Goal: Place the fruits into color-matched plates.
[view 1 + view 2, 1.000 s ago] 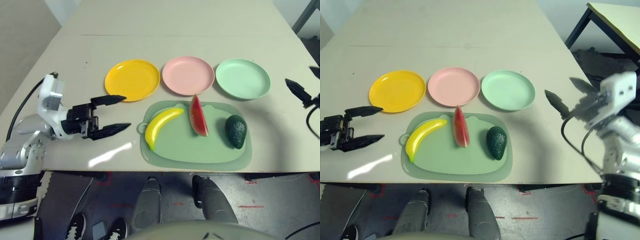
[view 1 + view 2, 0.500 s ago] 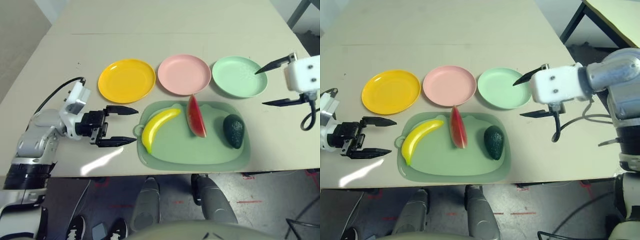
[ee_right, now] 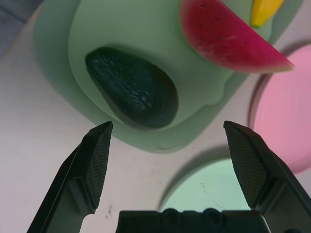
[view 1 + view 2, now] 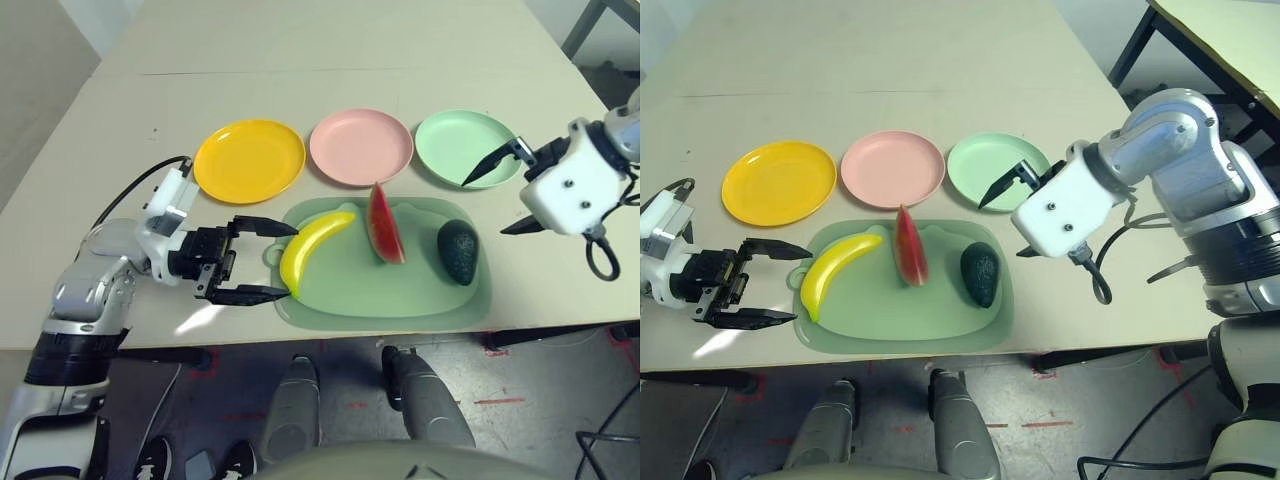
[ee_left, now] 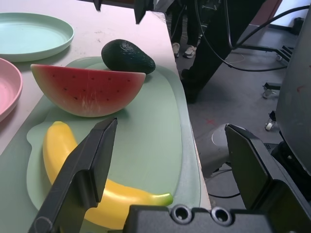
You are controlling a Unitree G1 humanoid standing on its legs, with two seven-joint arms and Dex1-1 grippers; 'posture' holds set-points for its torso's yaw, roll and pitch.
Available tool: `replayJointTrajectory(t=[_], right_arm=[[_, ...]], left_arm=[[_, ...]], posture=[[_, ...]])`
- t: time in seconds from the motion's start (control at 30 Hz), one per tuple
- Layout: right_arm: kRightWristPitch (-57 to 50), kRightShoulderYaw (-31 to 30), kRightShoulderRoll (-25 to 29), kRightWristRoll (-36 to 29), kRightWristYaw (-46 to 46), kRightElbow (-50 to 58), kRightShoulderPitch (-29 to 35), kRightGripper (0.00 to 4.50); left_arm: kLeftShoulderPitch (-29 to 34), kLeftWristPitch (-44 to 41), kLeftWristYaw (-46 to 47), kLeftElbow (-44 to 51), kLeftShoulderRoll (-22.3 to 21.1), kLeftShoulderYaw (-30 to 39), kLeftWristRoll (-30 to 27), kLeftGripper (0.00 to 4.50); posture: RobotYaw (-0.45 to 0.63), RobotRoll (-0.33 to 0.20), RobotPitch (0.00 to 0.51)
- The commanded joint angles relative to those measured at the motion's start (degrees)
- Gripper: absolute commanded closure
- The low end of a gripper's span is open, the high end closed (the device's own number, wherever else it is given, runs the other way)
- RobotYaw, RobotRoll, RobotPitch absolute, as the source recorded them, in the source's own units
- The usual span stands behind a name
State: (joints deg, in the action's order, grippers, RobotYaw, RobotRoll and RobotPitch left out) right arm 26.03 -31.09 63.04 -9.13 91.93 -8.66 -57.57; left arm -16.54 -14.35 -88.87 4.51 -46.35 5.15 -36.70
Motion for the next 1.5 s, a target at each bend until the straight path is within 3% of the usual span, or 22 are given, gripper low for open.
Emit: replayJointTrajectory(t=[0.03,0.53,1.5], right_arm=[[-0.3,-1.2,0.0,-0.5,0.6,1.1,0.6,0.03],[3.5,-3.0,-2.9,2.9,0.6,-4.1,3.2,0.03],[0.5,-1.7,-10.0,8.3,0.6,-5.3,5.4,0.03]], left_arm=[[-0.1,0.1,-0.6,0.0,0.1,-0.8,0.3,0.0],[3.2,2.4,-0.1,1.0,-0.6,-1.3,2.2,0.0],[2.9,3.6,-1.8,-0.4,-1.5,-2.1,4.2,0.0]], posture=[[-0.11,0.0,0.209],[-0.07,0.0,0.201],[-0.08,0.0,0.206]])
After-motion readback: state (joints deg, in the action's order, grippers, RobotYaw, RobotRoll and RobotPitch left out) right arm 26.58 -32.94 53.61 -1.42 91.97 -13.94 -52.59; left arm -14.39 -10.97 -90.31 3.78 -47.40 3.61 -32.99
